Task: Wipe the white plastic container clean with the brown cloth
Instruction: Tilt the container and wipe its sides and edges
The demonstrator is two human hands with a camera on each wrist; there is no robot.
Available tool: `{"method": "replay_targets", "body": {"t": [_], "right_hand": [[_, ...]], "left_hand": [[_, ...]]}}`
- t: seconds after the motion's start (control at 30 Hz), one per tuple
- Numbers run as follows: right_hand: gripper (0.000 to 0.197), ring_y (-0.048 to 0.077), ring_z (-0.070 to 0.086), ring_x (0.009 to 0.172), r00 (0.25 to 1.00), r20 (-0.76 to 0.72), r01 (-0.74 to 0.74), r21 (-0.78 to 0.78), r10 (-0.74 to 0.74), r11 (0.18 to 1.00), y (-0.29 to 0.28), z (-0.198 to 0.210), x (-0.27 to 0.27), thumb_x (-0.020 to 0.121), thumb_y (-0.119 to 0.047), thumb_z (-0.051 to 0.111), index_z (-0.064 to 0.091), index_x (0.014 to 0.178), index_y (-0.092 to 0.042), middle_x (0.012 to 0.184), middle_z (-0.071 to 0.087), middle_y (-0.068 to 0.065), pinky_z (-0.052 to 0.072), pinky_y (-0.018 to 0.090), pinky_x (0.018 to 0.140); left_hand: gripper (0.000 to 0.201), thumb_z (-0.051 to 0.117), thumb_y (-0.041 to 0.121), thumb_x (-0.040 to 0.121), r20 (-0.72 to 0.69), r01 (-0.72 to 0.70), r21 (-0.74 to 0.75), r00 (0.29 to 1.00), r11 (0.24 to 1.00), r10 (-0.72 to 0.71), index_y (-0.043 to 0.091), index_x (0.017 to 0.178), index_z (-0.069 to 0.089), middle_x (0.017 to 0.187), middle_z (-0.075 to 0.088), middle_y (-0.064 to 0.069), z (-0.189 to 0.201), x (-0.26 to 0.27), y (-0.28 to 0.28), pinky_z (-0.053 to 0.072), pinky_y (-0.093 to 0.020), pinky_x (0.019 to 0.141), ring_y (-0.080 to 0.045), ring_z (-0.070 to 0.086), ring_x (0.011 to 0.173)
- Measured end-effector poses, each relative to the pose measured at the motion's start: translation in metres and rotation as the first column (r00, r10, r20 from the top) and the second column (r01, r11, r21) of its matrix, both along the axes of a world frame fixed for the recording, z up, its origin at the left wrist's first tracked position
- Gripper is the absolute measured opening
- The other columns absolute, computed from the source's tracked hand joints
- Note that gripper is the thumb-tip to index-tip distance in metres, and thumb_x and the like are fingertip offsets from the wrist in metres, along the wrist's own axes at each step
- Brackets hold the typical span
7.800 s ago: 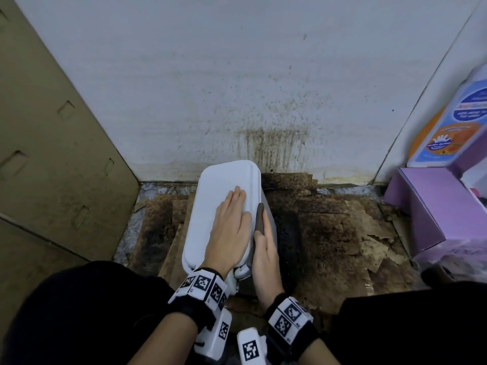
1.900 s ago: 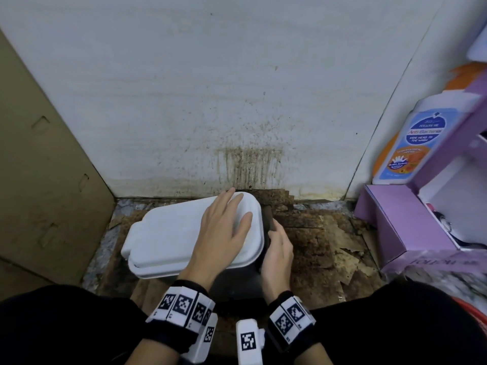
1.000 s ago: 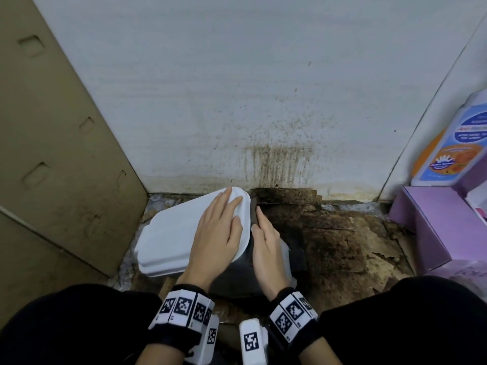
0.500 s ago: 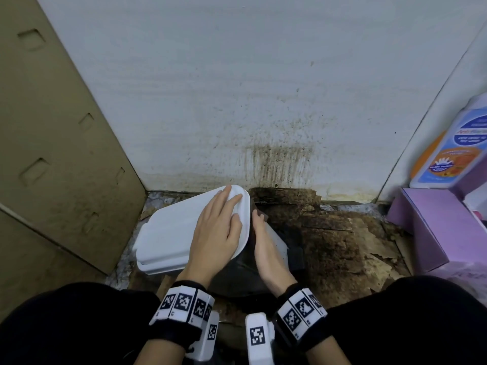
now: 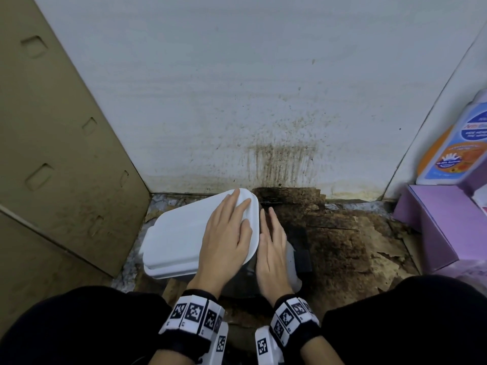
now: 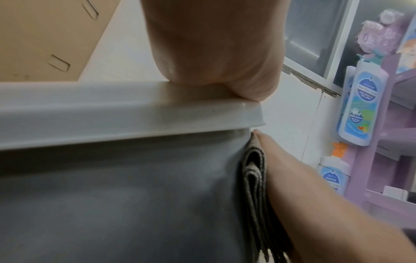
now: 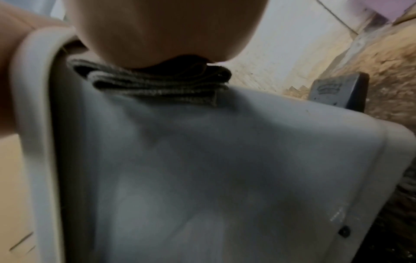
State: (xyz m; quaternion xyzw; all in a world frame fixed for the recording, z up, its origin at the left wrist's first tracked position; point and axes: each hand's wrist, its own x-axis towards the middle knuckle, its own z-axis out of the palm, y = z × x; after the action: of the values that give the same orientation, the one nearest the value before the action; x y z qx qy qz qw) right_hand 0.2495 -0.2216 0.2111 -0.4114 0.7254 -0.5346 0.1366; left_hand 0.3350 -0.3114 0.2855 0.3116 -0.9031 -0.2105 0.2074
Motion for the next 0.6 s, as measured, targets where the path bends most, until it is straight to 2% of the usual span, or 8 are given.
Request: {"method": "replay_targets", "body": {"t": [0.07, 0.13, 0.2, 0.37, 0.5, 0.6], "right_hand": [[0.052, 0.006, 0.006, 0.156, 0.999, 0.036, -0.033, -0.057, 0.035, 0.998, -0.005, -0.006, -0.001, 0.111, -0.026, 0.02, 0.009, 0.162, -0.027, 0.17, 0.006, -0.013, 0.011, 0.045, 0.128], [0.052, 0.005, 0.008, 0.156, 0.995, 0.095, -0.027, -0.093, 0.036, 0.995, -0.011, -0.008, -0.001, 0.11, -0.027, 0.02, 0.01, 0.161, -0.029, 0.17, 0.009, -0.012, 0.012, 0.047, 0.128], [0.051, 0.004, 0.009, 0.155, 0.992, 0.119, -0.016, -0.106, 0.029, 0.994, -0.014, -0.009, 0.0, 0.11, -0.029, 0.02, 0.012, 0.16, -0.032, 0.169, 0.012, -0.013, 0.014, 0.047, 0.128], [0.051, 0.005, 0.013, 0.155, 0.991, 0.134, 0.005, -0.118, 0.011, 0.993, -0.016, -0.018, -0.003, 0.11, -0.028, 0.02, 0.016, 0.161, -0.03, 0.169, 0.015, -0.013, 0.015, 0.045, 0.128], [0.05, 0.001, 0.012, 0.154, 0.979, 0.202, 0.031, -0.099, -0.01, 0.995, -0.012, -0.03, -0.013, 0.109, -0.032, 0.019, 0.019, 0.159, -0.031, 0.167, 0.017, -0.017, 0.012, 0.037, 0.128], [0.05, -0.002, 0.01, 0.154, 0.964, 0.265, 0.039, -0.057, -0.023, 0.998, -0.009, -0.049, -0.023, 0.108, -0.035, 0.02, 0.019, 0.159, -0.033, 0.167, 0.015, -0.019, 0.009, 0.039, 0.129]], "left_hand": [[0.048, 0.034, 0.039, 0.108, -0.004, 0.009, -0.007, 1.0, 1.0, -0.009, 0.032, 0.155, 0.037, 0.169, 0.015, 0.014, -0.003, 0.0, 0.002, 0.013, -0.027, 0.125, -0.003, 0.009, 0.155], [0.056, 0.031, 0.053, 0.103, -0.004, 0.0, -0.009, 1.0, 1.0, 0.0, 0.033, 0.155, 0.036, 0.17, 0.014, 0.015, -0.004, 0.001, 0.002, 0.015, -0.029, 0.125, -0.004, 0.009, 0.155], [0.063, 0.031, 0.059, 0.098, 0.013, -0.017, -0.019, 1.0, 1.0, 0.017, 0.034, 0.156, 0.035, 0.17, 0.013, 0.015, -0.005, 0.001, 0.0, 0.017, -0.031, 0.125, -0.004, 0.009, 0.156], [0.065, 0.041, 0.056, 0.097, 0.037, -0.016, -0.015, 0.999, 1.0, 0.016, 0.036, 0.157, 0.03, 0.17, 0.008, 0.016, -0.006, 0.001, 0.002, 0.017, -0.033, 0.127, -0.003, 0.005, 0.156], [0.067, 0.034, 0.058, 0.095, 0.04, -0.006, -0.028, 0.999, 1.0, 0.008, 0.035, 0.158, 0.03, 0.171, 0.008, 0.015, -0.007, -0.005, 0.006, 0.014, -0.032, 0.127, -0.004, 0.004, 0.156], [0.065, 0.037, 0.055, 0.096, 0.039, 0.006, -0.044, 0.999, 0.999, -0.004, 0.034, 0.157, 0.032, 0.171, 0.01, 0.014, -0.008, -0.006, 0.005, 0.014, -0.031, 0.126, -0.005, 0.005, 0.157]]}}
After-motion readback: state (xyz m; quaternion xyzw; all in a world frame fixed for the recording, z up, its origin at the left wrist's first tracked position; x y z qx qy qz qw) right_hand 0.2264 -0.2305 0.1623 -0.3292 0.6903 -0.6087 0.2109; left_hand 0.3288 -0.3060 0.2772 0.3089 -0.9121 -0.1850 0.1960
